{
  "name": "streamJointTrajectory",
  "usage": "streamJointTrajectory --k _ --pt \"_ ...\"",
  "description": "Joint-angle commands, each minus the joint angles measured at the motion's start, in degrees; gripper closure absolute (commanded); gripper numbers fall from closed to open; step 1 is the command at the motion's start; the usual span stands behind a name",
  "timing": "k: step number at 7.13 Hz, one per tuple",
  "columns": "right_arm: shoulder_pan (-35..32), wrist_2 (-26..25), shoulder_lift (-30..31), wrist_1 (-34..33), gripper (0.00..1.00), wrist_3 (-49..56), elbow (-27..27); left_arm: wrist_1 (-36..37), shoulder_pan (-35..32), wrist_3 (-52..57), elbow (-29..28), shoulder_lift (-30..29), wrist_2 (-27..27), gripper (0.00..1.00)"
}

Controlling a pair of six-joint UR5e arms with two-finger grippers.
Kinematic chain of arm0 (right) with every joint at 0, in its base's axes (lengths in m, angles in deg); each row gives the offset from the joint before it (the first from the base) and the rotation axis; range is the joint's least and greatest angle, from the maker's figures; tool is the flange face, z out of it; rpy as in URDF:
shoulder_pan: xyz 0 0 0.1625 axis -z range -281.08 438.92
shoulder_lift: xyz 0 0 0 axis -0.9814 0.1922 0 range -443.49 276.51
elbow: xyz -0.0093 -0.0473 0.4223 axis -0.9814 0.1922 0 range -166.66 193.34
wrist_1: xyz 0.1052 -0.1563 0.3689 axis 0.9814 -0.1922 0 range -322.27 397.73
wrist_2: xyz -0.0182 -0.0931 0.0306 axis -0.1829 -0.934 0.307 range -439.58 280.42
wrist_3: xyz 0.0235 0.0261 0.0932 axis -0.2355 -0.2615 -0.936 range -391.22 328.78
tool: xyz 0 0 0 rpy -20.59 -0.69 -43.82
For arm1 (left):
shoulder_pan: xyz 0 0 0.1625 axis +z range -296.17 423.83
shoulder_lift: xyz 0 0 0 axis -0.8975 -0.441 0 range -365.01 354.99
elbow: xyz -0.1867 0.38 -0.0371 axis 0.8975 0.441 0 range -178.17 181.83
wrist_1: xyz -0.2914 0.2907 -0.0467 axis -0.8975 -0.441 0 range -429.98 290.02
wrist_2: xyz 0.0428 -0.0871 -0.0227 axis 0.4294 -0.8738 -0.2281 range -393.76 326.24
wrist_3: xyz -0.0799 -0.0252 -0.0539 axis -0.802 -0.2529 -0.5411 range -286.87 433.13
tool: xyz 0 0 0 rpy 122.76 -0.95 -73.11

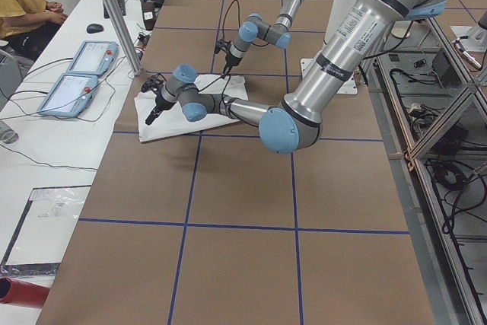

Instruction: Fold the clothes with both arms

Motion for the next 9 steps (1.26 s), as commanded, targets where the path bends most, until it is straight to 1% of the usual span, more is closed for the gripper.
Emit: streamJointTrajectory --k 1,2,3,4,5,6,7,8,9 --pt "-2.91 2.92 7.74 -0.73 1.00 6.10 -8.50 0.00 0.00 -0.01 0.00 0.09 0.00 0.00" --pt "-3.54 3.01 15.11 -0.73 1.00 8.82 -16.56 -0.52 0.09 -0.01 0.43 0.87 0.00 0.00" --pt "-3.54 2.40 22.40 -0.82 1.00 9.02 -24.30 -0.88 0.09 -0.01 0.79 1.31 0.00 0.00" --pt "0.55 -0.65 26.65 -2.47 1.00 7.81 -30.99 -0.88 0.09 0.08 0.70 1.32 0.00 0.00" --pt "6.33 -5.72 27.04 -7.36 1.00 2.23 -34.45 -0.88 0.09 0.08 0.70 1.32 -0.09 0.00" --pt "10.65 -8.56 26.44 -12.54 1.00 -2.27 -37.18 -0.88 0.09 0.16 0.70 1.40 -0.09 0.00" --pt "13.57 -10.42 26.08 -15.99 1.00 -4.92 -38.78 -0.88 0.09 0.17 0.70 1.58 -0.09 0.00" --pt "14.20 -11.13 26.17 -16.46 1.00 -5.21 -38.88 -0.88 0.09 0.17 0.79 1.58 -0.09 0.00" --pt "14.56 -11.14 26.25 -16.55 0.01 -4.86 -38.79 -0.88 0.09 0.08 0.79 1.49 -0.09 0.00"
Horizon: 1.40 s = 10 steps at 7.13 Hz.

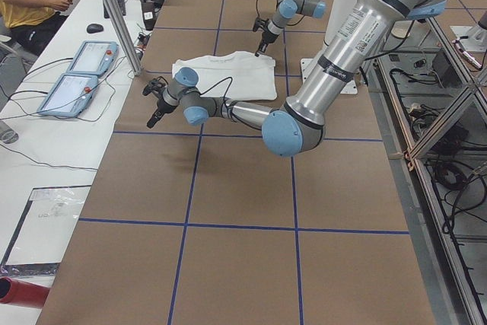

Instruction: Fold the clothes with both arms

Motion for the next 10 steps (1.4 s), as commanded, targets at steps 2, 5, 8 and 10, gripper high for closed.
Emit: streamJointTrajectory --k 2,5,8,10 --pt "-1.48 0.44 -0.55 -0.85 0.00 3.75 -2.32 0.09 0.00 -0.07 0.73 -0.03 0.00 0.00" --pt "-10.97 9.99 -15.25 -4.00 0.00 10.01 12.18 0.09 0.09 -0.07 1.34 0.14 -0.09 0.00" --pt "-14.51 13.63 -25.84 -4.28 0.00 13.80 30.85 0.09 0.26 -0.07 1.35 0.14 -0.97 0.00" --pt "-14.51 14.07 -25.95 -6.98 0.00 15.73 31.60 0.00 0.35 -0.07 1.35 0.49 -0.88 0.00"
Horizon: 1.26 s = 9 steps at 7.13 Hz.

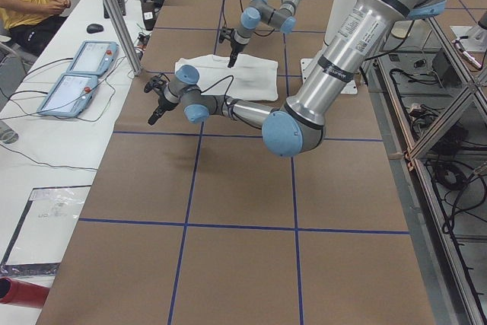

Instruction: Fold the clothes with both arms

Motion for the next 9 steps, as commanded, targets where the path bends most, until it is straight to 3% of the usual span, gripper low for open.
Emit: streamJointTrajectory --k 1,9 --pt "-0.01 0.22 -0.30 -2.71 0.00 2.28 1.47 -0.07 0.08 0.00 0.00 0.22 -0.09 0.00" --pt "0.25 -0.04 0.23 -5.34 0.00 4.48 2.53 -0.07 0.08 0.00 0.00 0.31 0.00 0.00"
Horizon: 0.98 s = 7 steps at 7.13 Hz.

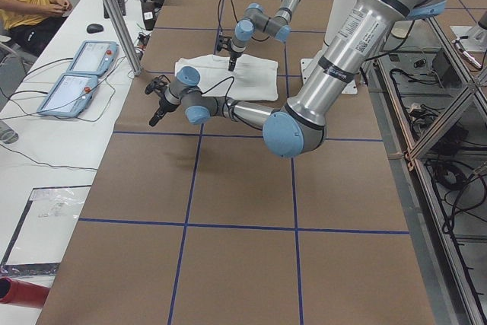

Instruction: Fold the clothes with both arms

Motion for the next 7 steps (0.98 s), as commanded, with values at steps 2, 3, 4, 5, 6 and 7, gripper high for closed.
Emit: streamJointTrajectory --k 2,3,4,5,6,7 --pt "0.00 -0.46 0.30 -3.44 0.00 2.23 -0.40 0.00 0.00 0.00 0.00 0.00 0.00 0.00" --pt "0.00 -0.46 0.30 -4.85 0.00 2.41 -0.58 0.00 0.00 0.00 0.00 0.00 0.00 0.00" --pt "-0.17 -0.72 0.39 -7.21 0.00 4.85 -1.71 0.00 0.00 0.00 0.00 0.00 0.00 0.00" --pt "-0.26 -1.33 1.18 -8.80 0.00 6.18 -2.42 0.00 0.09 0.00 0.00 0.00 -0.08 0.00" --pt "-0.96 -1.34 4.23 -9.60 0.00 6.80 -5.47 0.00 0.09 -0.09 0.00 0.00 0.00 0.00" --pt "-1.23 -1.60 10.26 -10.56 0.00 9.15 -11.86 0.00 0.09 -0.09 0.00 0.00 0.00 0.00"
